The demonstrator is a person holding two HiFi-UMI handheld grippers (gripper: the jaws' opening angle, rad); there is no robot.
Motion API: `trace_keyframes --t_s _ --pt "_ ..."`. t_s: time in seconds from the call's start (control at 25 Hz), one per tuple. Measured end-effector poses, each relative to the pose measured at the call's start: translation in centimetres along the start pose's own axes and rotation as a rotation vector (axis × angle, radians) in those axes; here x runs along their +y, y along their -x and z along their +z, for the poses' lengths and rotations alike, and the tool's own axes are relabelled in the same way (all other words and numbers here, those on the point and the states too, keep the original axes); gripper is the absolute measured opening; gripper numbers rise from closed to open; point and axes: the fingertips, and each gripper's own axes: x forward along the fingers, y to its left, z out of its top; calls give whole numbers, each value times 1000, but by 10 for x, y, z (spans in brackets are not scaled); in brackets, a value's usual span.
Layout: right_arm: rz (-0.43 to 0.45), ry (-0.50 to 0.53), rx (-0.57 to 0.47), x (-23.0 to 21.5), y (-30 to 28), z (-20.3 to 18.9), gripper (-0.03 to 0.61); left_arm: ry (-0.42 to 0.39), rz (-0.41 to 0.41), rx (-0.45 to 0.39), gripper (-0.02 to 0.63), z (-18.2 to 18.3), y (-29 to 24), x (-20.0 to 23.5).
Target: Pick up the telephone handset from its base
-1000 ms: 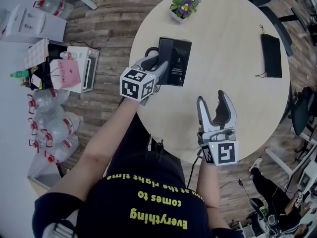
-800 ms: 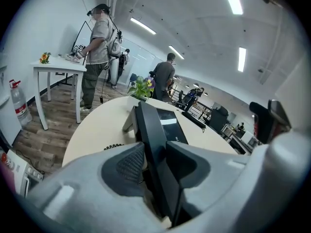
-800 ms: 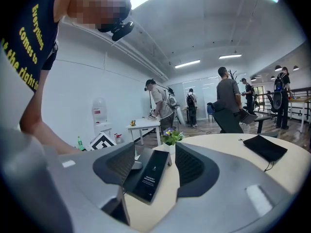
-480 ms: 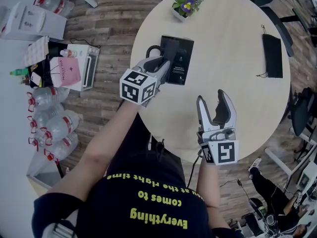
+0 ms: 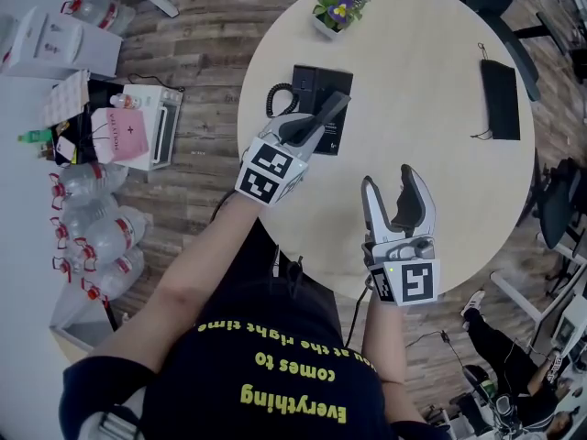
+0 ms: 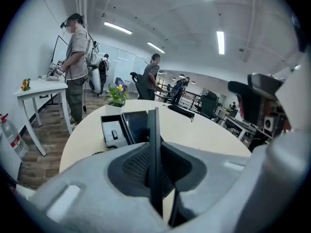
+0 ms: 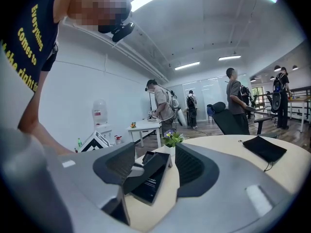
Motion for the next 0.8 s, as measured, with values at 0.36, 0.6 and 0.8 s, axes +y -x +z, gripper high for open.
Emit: trace_keyframes --t_s 0.36,0.6,0.8 --pt "-24 21 -37 -5 10 13 250 7 49 -117 72 34 43 7" --pt "-42 47 -47 -2 21 22 158 -24 85 -235 72 67 83 3" --pt "-67 54 -87 0 32 40 88 -51 111 -320 72 94 115 -3"
